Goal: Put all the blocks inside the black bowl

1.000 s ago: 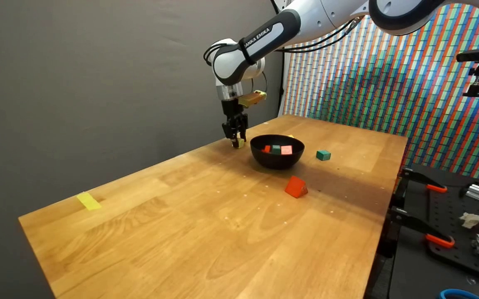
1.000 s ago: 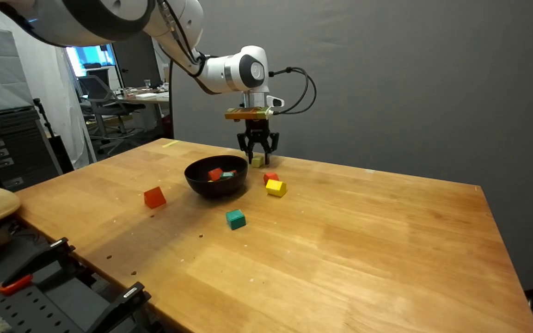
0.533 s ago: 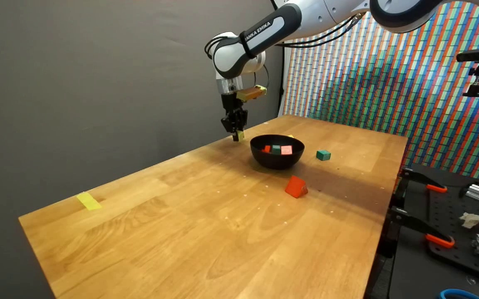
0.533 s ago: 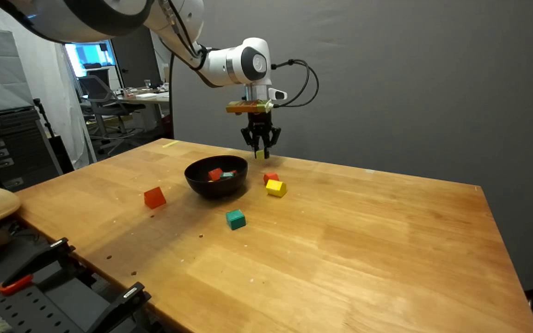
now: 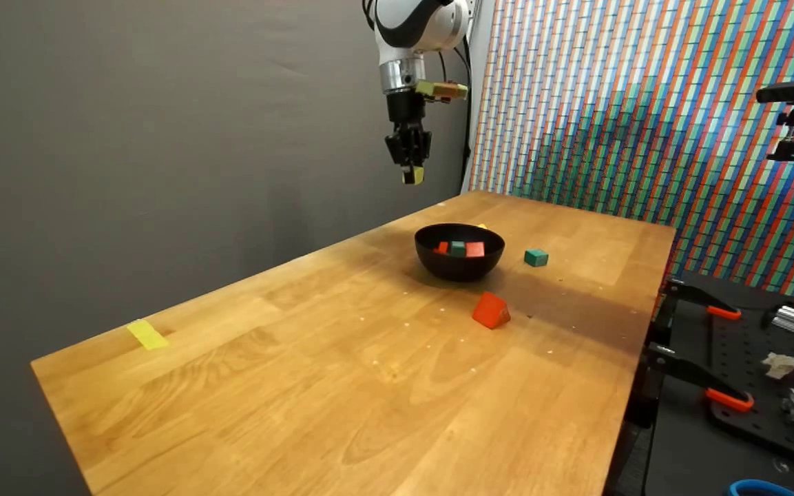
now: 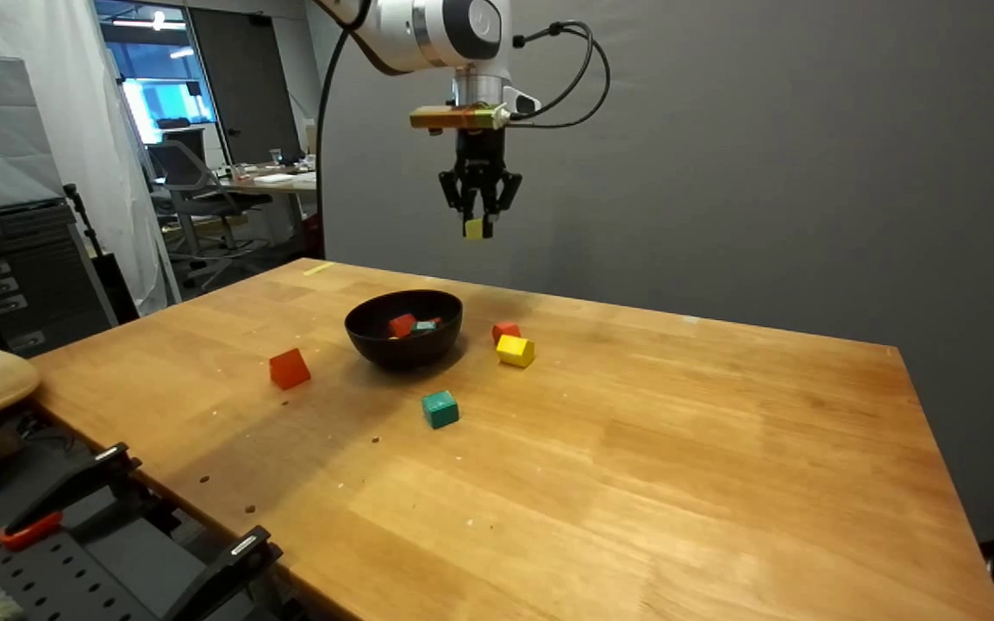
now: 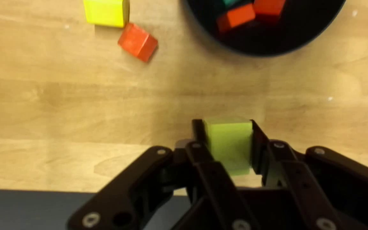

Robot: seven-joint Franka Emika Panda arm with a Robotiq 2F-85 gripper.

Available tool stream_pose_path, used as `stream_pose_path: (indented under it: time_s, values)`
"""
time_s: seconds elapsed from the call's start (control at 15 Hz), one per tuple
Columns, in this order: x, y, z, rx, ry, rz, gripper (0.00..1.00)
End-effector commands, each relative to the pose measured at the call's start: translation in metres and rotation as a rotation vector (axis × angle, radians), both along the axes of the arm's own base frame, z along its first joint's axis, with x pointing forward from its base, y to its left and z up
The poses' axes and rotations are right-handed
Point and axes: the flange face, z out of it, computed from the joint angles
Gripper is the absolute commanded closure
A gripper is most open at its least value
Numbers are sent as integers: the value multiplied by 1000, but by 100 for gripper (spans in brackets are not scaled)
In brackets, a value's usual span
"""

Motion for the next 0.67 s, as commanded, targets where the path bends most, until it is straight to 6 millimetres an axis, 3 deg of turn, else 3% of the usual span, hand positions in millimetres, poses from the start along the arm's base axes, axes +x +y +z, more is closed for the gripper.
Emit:
stream_pose_path:
  time_s: [0.0,0.27,0.53,0.6]
  values:
    - [-58,-3,6,90,159,54,78]
    - [-106,3,-20,95,260,75,78]
    - [-153,25,-49,109,288,56,78]
    - [-160,33,-56,118,255,49,41]
